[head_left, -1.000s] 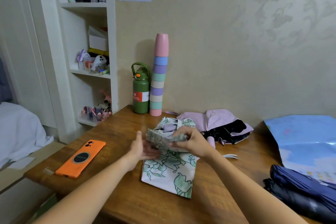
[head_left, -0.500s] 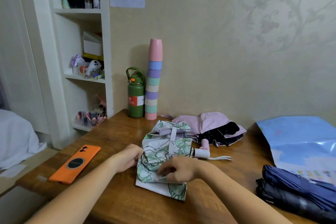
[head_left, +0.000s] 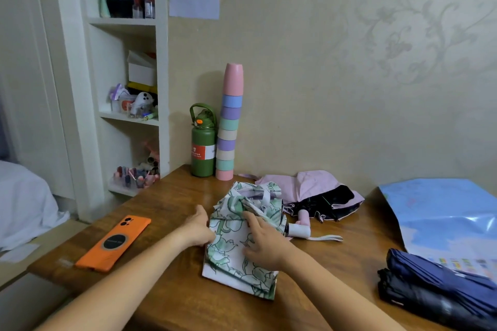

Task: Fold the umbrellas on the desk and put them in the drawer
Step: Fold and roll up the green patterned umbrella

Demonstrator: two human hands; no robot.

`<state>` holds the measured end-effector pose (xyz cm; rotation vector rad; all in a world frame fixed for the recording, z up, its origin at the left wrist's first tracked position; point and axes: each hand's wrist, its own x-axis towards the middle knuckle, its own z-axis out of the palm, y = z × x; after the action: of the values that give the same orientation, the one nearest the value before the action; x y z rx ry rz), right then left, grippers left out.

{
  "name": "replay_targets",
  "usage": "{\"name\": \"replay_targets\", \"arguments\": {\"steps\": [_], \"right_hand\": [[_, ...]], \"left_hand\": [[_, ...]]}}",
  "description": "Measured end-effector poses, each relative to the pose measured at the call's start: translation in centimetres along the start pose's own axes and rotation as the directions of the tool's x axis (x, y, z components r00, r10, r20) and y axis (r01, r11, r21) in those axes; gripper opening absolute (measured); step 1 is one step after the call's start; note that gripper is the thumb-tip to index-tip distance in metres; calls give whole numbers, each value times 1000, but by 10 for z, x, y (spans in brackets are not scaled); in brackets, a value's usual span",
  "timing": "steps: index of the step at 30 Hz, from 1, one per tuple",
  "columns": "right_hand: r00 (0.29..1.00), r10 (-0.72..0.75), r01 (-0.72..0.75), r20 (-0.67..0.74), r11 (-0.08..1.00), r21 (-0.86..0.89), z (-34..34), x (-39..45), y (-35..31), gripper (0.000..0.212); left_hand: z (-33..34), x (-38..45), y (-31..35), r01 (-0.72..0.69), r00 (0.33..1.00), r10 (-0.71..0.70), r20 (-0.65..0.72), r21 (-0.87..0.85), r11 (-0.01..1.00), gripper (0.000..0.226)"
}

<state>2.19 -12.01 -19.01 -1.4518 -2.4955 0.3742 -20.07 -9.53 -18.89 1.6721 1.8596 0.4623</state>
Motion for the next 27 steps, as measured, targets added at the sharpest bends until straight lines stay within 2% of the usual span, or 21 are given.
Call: {"name": "replay_targets", "arguments": {"steps": [2,4,6,7,9,11,13,15,17,19,22,25,27], "right_hand": [[997,-27,23,-67,997,-69,6,1,0,63],[995,-33,20,-97,990,-136,10,3,-2,56],[999,7,-14,-42,984,-179,14,5,-2,71],[1000,29,-26,7,977,-212,17,5,-2,84],[994,57,-29,91,959,-282,20,2,-1,100],[983,76,-24,168,956,-292,22,0,3,100],[958,105,-34,267,966,-257,20,0,7,98],[955,96,-30,282,972,-231,13,2,10,91],[989,7,19,146,985,-170,7,5,11,62],[993,-68,59,-97,994,-94,4,8,10,33],[884,-177,133,-432,983,-130,1,8,4,19],[733,-320,139,-600,934,-328,4,7,-1,23],[720,-343,127,-603,920,-371,6,5,-4,37]], "left_hand": [[1,-5,7,-172,970,205,-128,232,957,19],[7,-6,9,-361,892,423,-161,310,880,19],[15,-7,10,-511,811,577,-97,363,779,18],[21,-7,10,-547,788,614,-46,406,732,26],[35,-9,5,-552,787,614,56,510,660,50],[45,-12,-5,-524,816,562,135,583,621,60],[51,-16,-12,-518,846,488,217,557,650,63],[53,-16,-17,-514,856,447,259,521,682,64],[53,-12,-17,-522,852,450,268,516,679,65],[55,-6,-21,-542,838,475,268,511,667,65],[58,1,-25,-562,823,507,256,499,660,73],[61,6,-29,-585,805,537,253,493,644,93],[63,7,-32,-600,786,581,212,488,634,81]]}}
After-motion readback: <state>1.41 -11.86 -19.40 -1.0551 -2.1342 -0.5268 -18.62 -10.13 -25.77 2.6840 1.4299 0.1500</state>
